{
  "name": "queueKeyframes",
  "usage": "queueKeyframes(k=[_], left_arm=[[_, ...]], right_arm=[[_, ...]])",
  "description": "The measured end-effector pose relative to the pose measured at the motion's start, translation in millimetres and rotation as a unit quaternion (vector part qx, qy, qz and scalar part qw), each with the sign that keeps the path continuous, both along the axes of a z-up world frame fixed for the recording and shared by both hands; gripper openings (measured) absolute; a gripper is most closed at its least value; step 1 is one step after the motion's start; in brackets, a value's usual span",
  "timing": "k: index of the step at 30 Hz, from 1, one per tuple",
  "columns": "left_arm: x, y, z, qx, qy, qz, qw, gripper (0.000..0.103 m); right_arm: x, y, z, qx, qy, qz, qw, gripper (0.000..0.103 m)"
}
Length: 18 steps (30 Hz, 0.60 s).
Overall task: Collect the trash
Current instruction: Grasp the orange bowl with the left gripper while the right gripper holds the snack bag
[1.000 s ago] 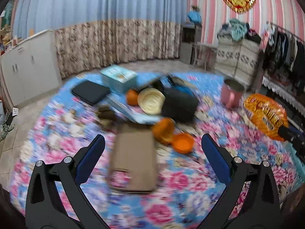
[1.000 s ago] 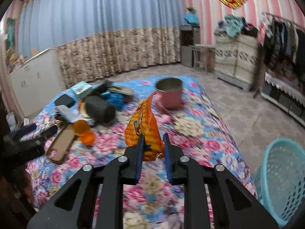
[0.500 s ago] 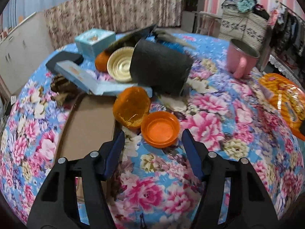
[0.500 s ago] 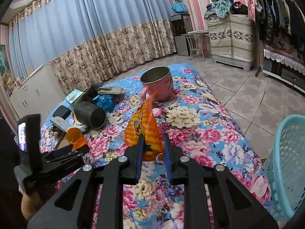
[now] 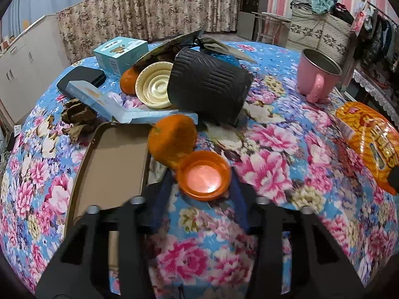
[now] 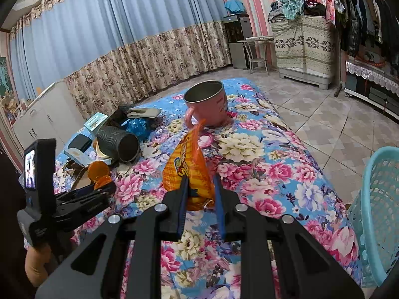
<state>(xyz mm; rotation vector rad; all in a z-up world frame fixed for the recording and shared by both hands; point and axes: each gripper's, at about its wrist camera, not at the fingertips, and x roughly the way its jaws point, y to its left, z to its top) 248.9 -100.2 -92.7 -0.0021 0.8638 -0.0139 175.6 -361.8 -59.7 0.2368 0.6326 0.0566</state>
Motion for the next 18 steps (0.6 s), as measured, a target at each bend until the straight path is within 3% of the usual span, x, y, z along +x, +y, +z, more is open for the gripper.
queueKeyframes(k=[6, 11, 18], left_arm=[[-20, -2, 4, 0.04, -0.021, -0.02, 0.9988, 0.039], [-30, 17, 5, 0.006, -0.011, -0.01, 0.9999, 0.039], [-62, 29, 23, 0.037, -0.058, -0.041, 0.9968, 0.039]], right_arm=[[-6, 1, 2, 0.0, -0.002, -0.002, 1.0, 0.02], [-12, 3, 5, -0.002, -0.007, -0.003, 1.0, 0.02], [-14, -2, 5, 0.006, -0.009, -0.006, 1.0, 0.02]])
